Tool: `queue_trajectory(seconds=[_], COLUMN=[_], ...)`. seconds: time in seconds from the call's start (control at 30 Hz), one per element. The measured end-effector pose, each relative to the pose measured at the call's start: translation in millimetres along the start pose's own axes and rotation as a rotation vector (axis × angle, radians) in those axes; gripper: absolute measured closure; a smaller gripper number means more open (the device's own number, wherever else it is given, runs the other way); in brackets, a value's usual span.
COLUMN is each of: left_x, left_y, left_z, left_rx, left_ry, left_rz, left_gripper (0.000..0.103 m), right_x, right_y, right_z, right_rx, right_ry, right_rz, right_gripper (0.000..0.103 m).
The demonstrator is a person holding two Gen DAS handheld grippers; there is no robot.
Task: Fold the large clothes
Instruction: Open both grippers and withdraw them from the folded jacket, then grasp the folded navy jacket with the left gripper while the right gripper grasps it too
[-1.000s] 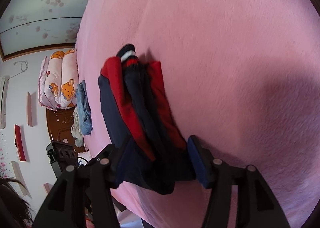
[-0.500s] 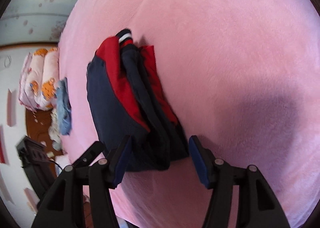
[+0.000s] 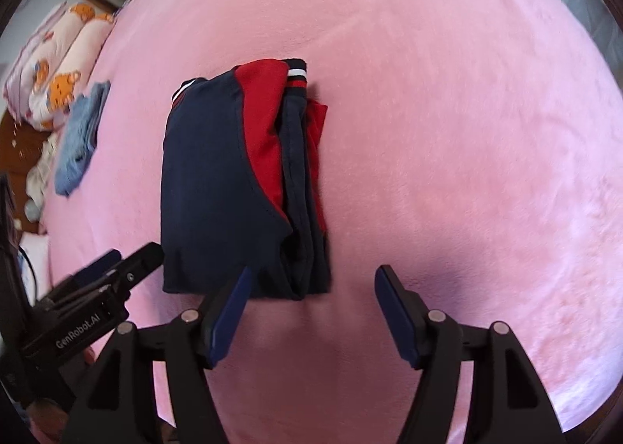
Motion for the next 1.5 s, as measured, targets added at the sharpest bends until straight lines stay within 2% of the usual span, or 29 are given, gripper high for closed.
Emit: queue_trajectory(seconds=[0.17, 0.33, 0.57, 0.93, 1.17, 1.27, 1.43, 1.5], left_x=[-1.1, -6.0, 2.3, 30.5, 38.2, 37.1, 35.3, 32.1], left_y=[5.7, 10.7, 5.1, -33.6, -68.7, -78.1, -97.4, -100.1], left_z=[-1.4, -4.7, -1.5, 24.2, 45.9, 50.5, 56.9, 59.5], left_rx=[-0.004, -0.018, -0.006, 0.051, 0.102, 0.1, 0.14, 0.141], left_ry=[0.012, -0.001, 0.012, 0.079, 0.068, 0.051, 0.031, 0.02], left_rz=[0.011, 0.035, -0.013, -0.288, -0.493, -0.548, -0.664, -0.679], left_gripper=[0.014, 0.014, 0.014, 0.014, 0.014, 0.014, 0.014, 0.014], right_x=[10.6, 16.7, 15.1, -20.7, -32.9, -38.4, -45.8, -46.0], right_y=[3.3, 7.5, 2.2, -37.9, -64.1, -73.7, -85.3, -88.1], right_z=[-2.6, -6.4, -3.9, 16.3, 33.2, 39.5, 46.9, 48.5], right_rx=[-0.016, -0.031, -0.024, 0.042, 0.02, 0.014, 0.026, 0.032], right_ry=[0.038, 0.057, 0.052, -0.083, -0.115, -0.127, -0.144, -0.141], right_rz=[-0.065, -0.053, -0.015, 0.299, 0.444, 0.525, 0.631, 0.664], right_gripper=[0.036, 0.032, 0.032, 0.032, 0.032, 0.031, 0.028, 0.028])
Point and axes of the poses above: each gripper's, at about its wrist camera, not at the fingertips, and y roughly against the way its jaws point, x to its left, z to its top, the point moved 1 cm from there along -y, roughly the way its jaws point, and after that the axes turned 15 degrees about x, right-handed, at the moved point
